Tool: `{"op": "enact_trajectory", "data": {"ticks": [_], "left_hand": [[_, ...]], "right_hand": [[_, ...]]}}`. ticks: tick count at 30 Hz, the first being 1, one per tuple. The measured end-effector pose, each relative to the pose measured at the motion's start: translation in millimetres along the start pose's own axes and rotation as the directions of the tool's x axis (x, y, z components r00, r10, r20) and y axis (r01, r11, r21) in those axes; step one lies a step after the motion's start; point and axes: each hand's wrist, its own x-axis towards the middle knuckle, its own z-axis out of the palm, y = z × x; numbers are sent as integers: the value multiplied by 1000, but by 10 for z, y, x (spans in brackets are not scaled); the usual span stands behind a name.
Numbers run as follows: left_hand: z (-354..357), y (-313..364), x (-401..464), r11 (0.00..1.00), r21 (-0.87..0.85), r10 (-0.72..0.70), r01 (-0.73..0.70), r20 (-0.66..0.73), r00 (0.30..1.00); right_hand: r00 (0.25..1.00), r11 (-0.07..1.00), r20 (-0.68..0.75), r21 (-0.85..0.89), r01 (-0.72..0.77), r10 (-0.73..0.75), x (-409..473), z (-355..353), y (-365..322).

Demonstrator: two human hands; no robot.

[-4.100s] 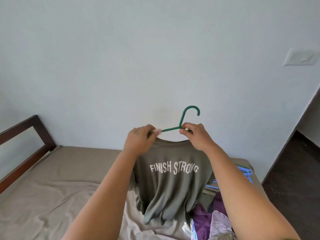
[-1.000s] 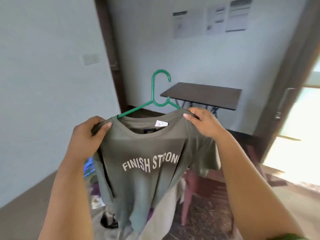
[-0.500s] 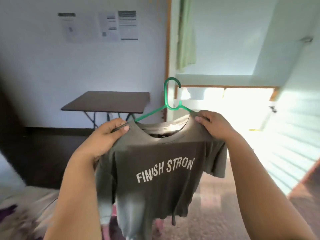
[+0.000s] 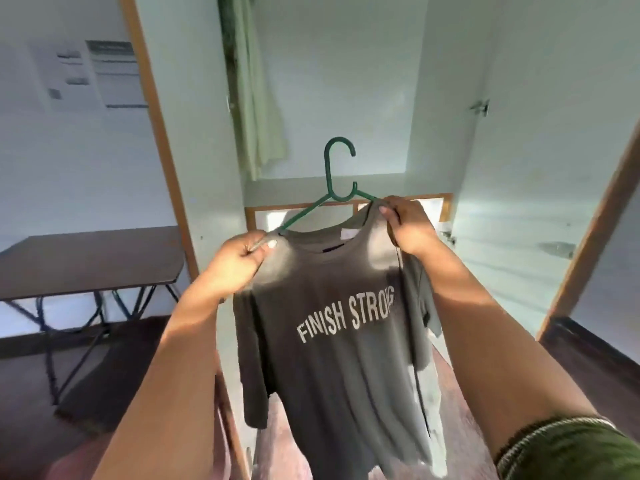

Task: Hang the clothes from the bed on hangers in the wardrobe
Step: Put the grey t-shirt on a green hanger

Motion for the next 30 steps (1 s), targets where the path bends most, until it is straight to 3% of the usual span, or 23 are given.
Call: {"op": "enact_trajectory", "data": {"ticks": [4, 10, 19, 23, 27, 30], "left_hand": [[207, -159, 1051, 995, 42, 90, -91, 23, 996], [355, -289, 2610, 976, 92, 191, -198, 79, 978], [461, -421, 4290, 979, 25, 202, -200, -126, 971], [302, -331, 5146, 974, 45, 225, -221, -292, 930], [92, -164, 6007, 960, 157, 280, -233, -464, 840], [-114, 19, 6616, 945, 258, 314, -200, -551, 773]], "right_hand": [[991, 997, -137, -74, 3, -13, 780, 169, 459], [961, 986, -259, -105, -132, 101, 1898, 302, 874], [942, 982, -330, -143, -120, 67, 3711, 510, 1169], [933, 991, -355, 134, -11, 58, 4754, 712, 1093], [935, 971, -337, 165, 173, -109, 5697, 1067, 873], [893, 933, -406, 205, 297, -195, 6399, 1283, 616]]}}
